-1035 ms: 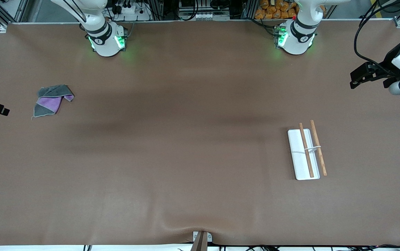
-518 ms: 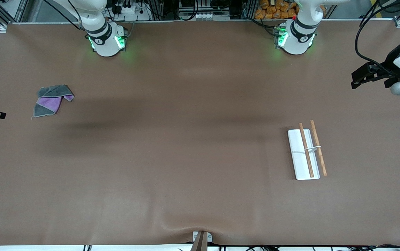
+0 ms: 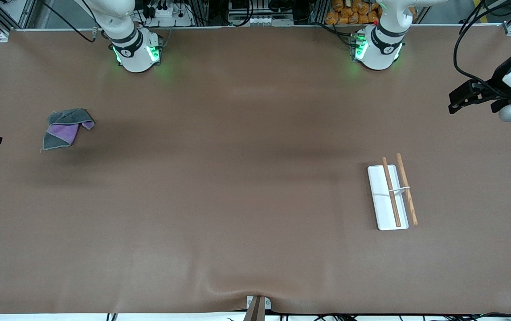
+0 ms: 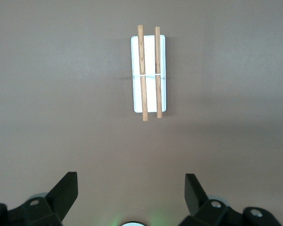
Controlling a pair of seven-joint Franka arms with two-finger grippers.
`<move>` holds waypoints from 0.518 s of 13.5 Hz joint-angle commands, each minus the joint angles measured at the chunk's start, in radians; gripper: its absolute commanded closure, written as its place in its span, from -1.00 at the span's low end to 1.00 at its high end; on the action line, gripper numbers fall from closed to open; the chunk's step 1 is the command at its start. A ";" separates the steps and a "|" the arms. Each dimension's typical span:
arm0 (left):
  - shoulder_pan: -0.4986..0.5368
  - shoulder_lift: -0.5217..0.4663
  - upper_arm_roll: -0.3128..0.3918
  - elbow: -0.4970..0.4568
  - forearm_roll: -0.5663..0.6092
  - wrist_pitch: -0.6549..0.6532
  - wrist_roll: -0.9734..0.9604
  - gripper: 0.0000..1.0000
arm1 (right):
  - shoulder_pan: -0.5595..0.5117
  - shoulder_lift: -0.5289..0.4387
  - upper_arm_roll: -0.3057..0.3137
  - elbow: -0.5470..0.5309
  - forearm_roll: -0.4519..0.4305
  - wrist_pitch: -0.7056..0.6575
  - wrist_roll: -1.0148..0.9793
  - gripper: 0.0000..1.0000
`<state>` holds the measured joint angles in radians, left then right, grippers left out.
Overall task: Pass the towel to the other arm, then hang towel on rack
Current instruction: 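Reach the right gripper to the grey towel and grasp its corner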
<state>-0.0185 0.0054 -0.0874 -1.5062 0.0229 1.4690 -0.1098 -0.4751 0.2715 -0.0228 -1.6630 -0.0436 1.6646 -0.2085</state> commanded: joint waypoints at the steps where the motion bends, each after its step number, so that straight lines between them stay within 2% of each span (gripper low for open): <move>1: 0.008 -0.001 -0.005 0.003 -0.003 -0.006 0.009 -1.00 | -0.065 -0.025 0.020 -0.087 -0.004 0.037 -0.025 -1.00; 3: 0.008 -0.002 -0.005 0.001 -0.003 -0.007 0.009 -1.00 | -0.112 -0.025 0.021 -0.159 0.008 0.055 -0.028 -0.99; 7: 0.008 -0.001 -0.005 0.001 -0.003 -0.006 0.009 -1.00 | -0.169 -0.038 0.021 -0.348 0.041 0.220 -0.037 -0.96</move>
<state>-0.0184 0.0054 -0.0874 -1.5080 0.0229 1.4690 -0.1098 -0.5980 0.2711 -0.0220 -1.8973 -0.0216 1.8060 -0.2260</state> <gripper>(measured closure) 0.000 0.018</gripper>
